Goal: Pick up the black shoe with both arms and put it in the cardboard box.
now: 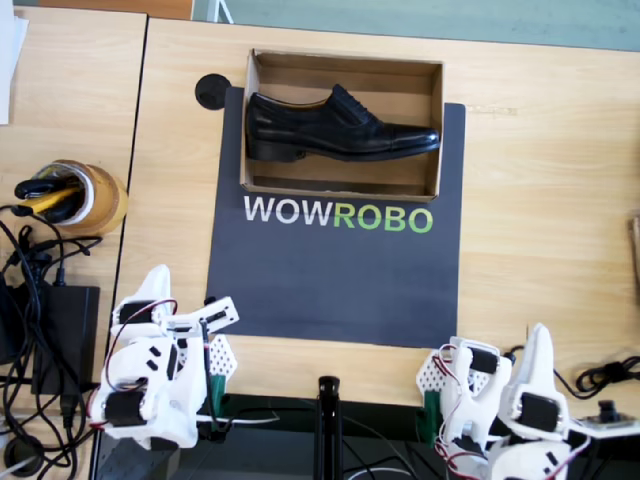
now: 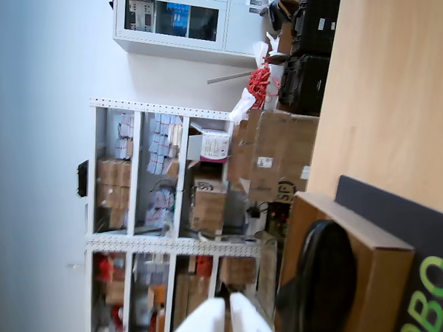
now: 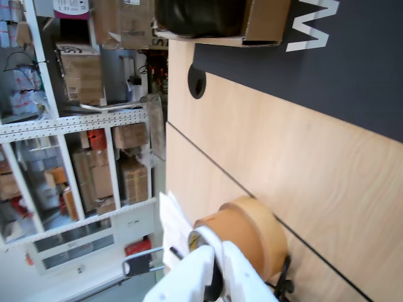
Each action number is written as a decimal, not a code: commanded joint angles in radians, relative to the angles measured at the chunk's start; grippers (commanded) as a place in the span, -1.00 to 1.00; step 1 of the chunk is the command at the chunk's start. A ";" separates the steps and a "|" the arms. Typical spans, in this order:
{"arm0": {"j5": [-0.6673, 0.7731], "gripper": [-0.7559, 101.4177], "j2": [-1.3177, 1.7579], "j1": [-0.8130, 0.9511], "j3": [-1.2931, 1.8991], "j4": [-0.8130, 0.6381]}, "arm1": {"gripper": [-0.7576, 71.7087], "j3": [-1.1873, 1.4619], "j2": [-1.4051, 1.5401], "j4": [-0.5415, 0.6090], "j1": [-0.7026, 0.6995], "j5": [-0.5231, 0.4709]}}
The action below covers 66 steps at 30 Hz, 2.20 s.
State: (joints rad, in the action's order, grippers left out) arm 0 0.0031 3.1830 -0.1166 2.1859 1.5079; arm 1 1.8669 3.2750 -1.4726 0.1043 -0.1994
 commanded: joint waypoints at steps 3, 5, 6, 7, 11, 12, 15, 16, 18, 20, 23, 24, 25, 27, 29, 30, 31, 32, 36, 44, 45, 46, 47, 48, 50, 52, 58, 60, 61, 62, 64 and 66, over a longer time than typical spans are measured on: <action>-0.021 -0.99 0.080 -0.011 0.158 -0.075 | -0.98 0.126 0.118 0.038 0.029 -0.025; -0.021 -0.99 0.103 -0.011 0.196 -0.089 | -0.98 0.160 0.133 0.046 0.029 -0.025; -0.025 -0.99 0.118 -0.011 0.218 -0.095 | -0.98 0.175 0.133 0.052 0.029 -0.023; -0.028 -0.99 0.138 -0.011 0.241 -0.100 | -0.98 0.193 0.133 0.061 0.026 -0.021; -0.040 -0.99 0.144 -0.021 0.296 -0.147 | -0.98 0.310 0.133 0.127 0.017 -0.017; -0.044 -0.99 0.144 -0.021 0.327 -0.169 | -0.98 0.345 0.133 0.144 0.011 -0.017; -0.048 -0.99 0.144 -0.009 0.431 -0.235 | -0.98 0.446 0.133 0.181 0.005 -0.023; -0.049 -0.99 0.144 -0.003 0.462 -0.250 | -0.98 0.483 0.133 0.193 0.005 -0.023; -0.051 -0.99 0.144 0.020 0.512 -0.267 | -0.98 0.551 0.133 0.218 -0.002 -0.023; -0.051 -0.99 0.144 0.048 0.557 -0.276 | -0.98 0.621 0.133 0.241 -0.009 -0.017; -0.058 -0.99 0.144 0.058 0.624 -0.308 | -0.98 0.739 0.135 0.275 -0.035 -0.015; -0.064 -0.99 0.144 0.058 0.647 -0.319 | -0.98 0.781 0.135 0.290 -0.041 -0.015; -0.067 -0.99 0.144 0.058 0.670 -0.325 | -0.98 0.819 0.135 0.308 -0.043 -0.011; -0.075 -0.99 0.144 0.060 0.719 -0.341 | -0.98 0.896 0.135 0.345 -0.044 0.002; -0.080 -0.99 0.144 0.051 0.756 -0.356 | -0.98 0.968 0.135 0.371 -0.051 0.025; -0.080 -0.99 0.144 0.048 0.765 -0.360 | -0.98 1.000 0.135 0.380 -0.063 0.031; -0.080 -0.99 0.144 0.048 0.773 -0.360 | -0.98 1.032 0.135 0.393 -0.074 0.044; -0.080 -0.99 0.144 0.048 0.778 -0.362 | -0.98 1.065 0.135 0.405 -0.086 0.054; -0.081 -0.99 0.144 0.051 0.827 -0.382 | -0.98 1.184 0.135 0.460 -0.118 0.077; -0.075 -0.99 0.144 0.037 0.857 -0.408 | -0.98 1.261 0.135 0.499 -0.117 0.115; -0.072 -0.99 0.144 0.032 0.857 -0.408 | -0.98 1.261 0.135 0.499 -0.117 0.115; -0.071 -0.99 0.144 0.031 0.857 -0.408 | -0.98 1.261 0.135 0.499 -0.117 0.115; -0.069 -0.99 0.144 0.031 0.857 -0.408 | -0.98 1.261 0.135 0.499 -0.115 0.117; -0.069 -0.99 0.144 0.028 0.857 -0.408 | -0.98 1.261 0.135 0.499 -0.115 0.117; -0.067 -0.99 0.144 0.028 0.857 -0.408 | -0.98 1.261 0.135 0.499 -0.115 0.117; -0.060 -0.99 0.144 0.020 0.857 -0.408 | -0.98 1.261 0.135 0.499 -0.115 0.117; -0.060 -0.98 0.144 0.018 0.857 -0.408 | -0.96 1.261 0.135 0.500 -0.115 0.117; -0.060 -0.98 0.144 0.018 0.857 -0.408 | -0.96 1.261 0.135 0.500 -0.115 0.117; -0.060 -0.98 0.144 0.018 0.857 -0.408 | -0.96 1.261 0.135 0.500 -0.115 0.117; -0.060 -0.98 0.144 0.018 0.857 -0.408 | -0.96 1.261 0.135 0.500 -0.115 0.117; -0.060 -0.98 0.144 0.018 0.857 -0.408 | -0.96 1.261 0.135 0.500 -0.115 0.117; -0.060 -0.98 0.144 0.018 0.857 -0.408 | -0.96 1.261 0.135 0.500 -0.115 0.117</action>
State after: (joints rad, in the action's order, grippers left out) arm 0 -0.0568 3.3088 -0.0798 3.0403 1.1106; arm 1 3.1170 3.3656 -0.9695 0.0092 -0.0736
